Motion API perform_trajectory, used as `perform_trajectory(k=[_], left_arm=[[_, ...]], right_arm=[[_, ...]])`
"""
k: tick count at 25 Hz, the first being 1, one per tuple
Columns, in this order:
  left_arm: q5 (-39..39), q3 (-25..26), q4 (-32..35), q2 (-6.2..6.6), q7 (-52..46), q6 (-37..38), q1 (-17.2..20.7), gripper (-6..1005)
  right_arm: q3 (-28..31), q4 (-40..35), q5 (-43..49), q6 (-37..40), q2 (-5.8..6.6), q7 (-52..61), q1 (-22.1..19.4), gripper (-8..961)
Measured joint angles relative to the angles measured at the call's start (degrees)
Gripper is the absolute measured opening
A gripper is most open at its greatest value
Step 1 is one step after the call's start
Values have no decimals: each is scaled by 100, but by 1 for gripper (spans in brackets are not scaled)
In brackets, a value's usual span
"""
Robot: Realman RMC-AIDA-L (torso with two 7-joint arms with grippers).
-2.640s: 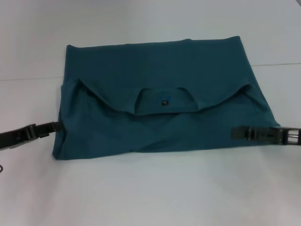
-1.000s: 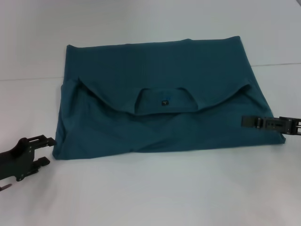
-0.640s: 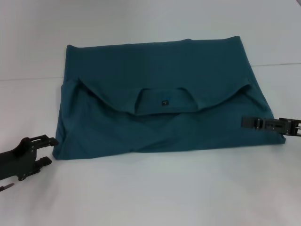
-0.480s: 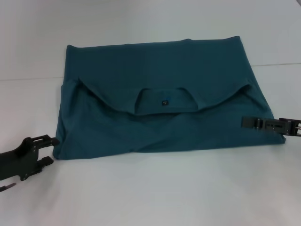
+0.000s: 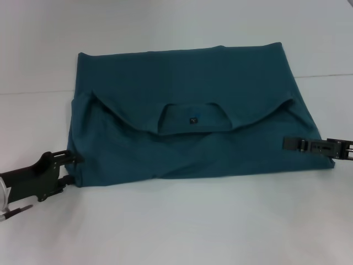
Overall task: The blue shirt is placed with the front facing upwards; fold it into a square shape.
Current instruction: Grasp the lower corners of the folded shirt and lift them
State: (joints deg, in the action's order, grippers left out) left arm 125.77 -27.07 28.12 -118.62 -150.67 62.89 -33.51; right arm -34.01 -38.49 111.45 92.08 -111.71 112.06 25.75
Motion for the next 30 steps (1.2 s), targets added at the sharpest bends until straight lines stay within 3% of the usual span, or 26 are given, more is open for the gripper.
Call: perform_trajectory(k=[10, 20, 30], left_arm=[[-107, 24, 16, 0, 170, 120, -64, 627], [-64, 53, 332, 5, -67, 164, 315, 627], [-42, -8, 245, -2, -91, 131, 238, 627]], right_arm=[[0, 0, 0, -3, 0, 0, -9, 790], [-1, 0, 0, -25, 0, -4, -9, 786], [0, 13, 3, -65, -17, -9, -10, 782]])
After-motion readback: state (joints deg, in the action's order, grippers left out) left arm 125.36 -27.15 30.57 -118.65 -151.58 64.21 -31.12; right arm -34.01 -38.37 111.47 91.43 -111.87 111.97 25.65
